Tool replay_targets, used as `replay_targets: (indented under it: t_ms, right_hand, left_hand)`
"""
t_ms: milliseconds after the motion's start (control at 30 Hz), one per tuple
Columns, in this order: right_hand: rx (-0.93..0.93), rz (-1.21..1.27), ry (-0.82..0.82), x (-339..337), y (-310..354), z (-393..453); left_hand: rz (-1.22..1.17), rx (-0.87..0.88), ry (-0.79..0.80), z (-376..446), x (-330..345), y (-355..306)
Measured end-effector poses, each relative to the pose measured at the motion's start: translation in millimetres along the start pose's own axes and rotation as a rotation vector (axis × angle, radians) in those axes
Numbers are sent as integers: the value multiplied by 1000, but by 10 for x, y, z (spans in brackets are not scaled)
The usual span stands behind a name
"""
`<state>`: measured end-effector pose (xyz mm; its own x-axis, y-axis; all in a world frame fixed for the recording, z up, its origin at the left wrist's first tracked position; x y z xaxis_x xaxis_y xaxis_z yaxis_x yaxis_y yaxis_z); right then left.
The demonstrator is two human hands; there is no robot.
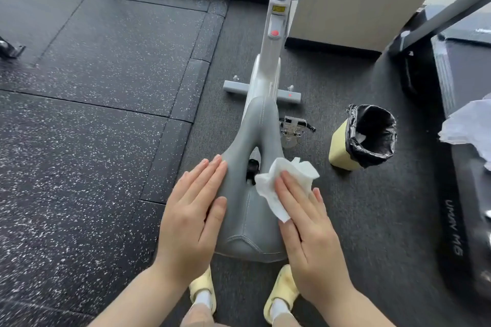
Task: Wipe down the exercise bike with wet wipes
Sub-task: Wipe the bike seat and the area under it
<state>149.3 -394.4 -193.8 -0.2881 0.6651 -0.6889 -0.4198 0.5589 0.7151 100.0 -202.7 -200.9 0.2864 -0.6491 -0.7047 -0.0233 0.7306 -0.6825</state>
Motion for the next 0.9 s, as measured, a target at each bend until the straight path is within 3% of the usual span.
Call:
replay_targets:
  t_ms: [100, 267, 567, 800, 900]
  right_hand:
    - [109, 79, -86, 63, 87, 8]
    - [5, -99, -146, 117, 66, -498]
    - [-36, -105, -150, 156, 18, -481]
    - [-168, -144, -35, 137, 84, -337]
    - [-232, -302, 57, 141, 168, -237]
  left_hand:
    - [-15, -15, -22, 7, 6, 2]
    - [-72, -80, -82, -21, 17, -18]
    - [-196, -146, -167, -47, 58, -12]
    - [-179, -139, -186, -50, 64, -9]
    - [-185, -168, -165, -48, 51, -31]
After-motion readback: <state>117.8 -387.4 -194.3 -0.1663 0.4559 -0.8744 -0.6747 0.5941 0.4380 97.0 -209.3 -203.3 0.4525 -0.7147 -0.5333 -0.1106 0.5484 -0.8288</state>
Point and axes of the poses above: each hand's wrist, its own z-axis towards the middle knuckle, its own x-axis out of the palm, y = z × x, the point moved 1 cm from there along z, towards the middle knuckle, and after that the axes turned 2 degrees about y, right-handed, at the moved point
